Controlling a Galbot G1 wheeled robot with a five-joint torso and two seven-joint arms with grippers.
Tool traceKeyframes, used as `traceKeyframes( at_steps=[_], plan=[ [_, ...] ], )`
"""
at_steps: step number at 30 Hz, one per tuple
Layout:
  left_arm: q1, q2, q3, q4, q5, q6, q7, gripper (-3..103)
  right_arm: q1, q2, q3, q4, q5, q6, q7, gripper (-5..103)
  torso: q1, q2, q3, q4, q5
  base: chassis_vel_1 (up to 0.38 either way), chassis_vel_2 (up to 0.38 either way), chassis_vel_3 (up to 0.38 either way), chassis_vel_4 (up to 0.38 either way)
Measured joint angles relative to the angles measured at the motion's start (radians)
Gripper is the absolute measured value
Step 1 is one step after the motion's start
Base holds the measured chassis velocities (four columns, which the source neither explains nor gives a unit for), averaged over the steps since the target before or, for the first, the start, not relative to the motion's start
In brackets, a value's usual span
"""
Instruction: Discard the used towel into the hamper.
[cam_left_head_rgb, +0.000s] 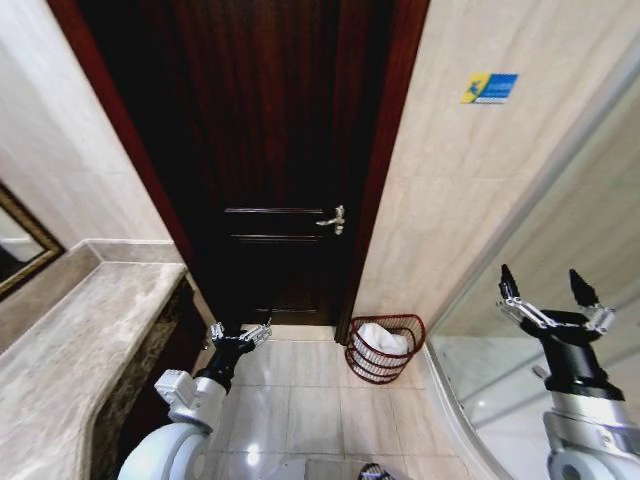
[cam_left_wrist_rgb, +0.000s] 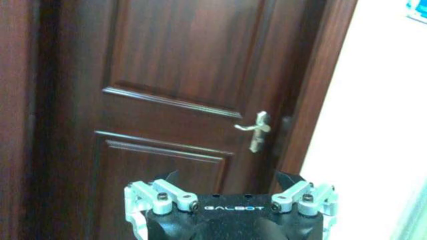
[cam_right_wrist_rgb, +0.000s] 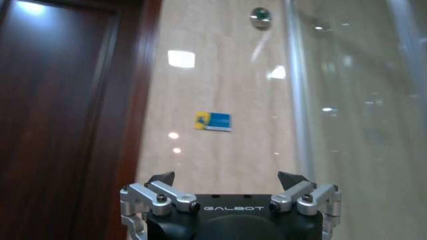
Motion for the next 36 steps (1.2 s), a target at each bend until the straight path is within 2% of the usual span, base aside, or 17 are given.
traceKeyframes(
  at_steps=[16, 36],
  plan=[
    [0.0, 0.0, 0.0, 0.0, 0.0, 0.0, 0.0, 99, -0.008, -0.003, 0.004, 0.0, 0.049, -0.02, 0.061, 100, -0.012, -0.026, -0.014, -0.0001, -0.0001, -0.12, -0.117, -0.118, -0.118],
    [0.0, 0.0, 0.0, 0.0, 0.0, 0.0, 0.0, 99, -0.004, -0.017, -0.006, 0.0, 0.057, -0.046, 0.062, 100, -0.024, -0.052, -0.028, 0.0, 0.0, -0.12, -0.131, -0.128, -0.121]
  ],
)
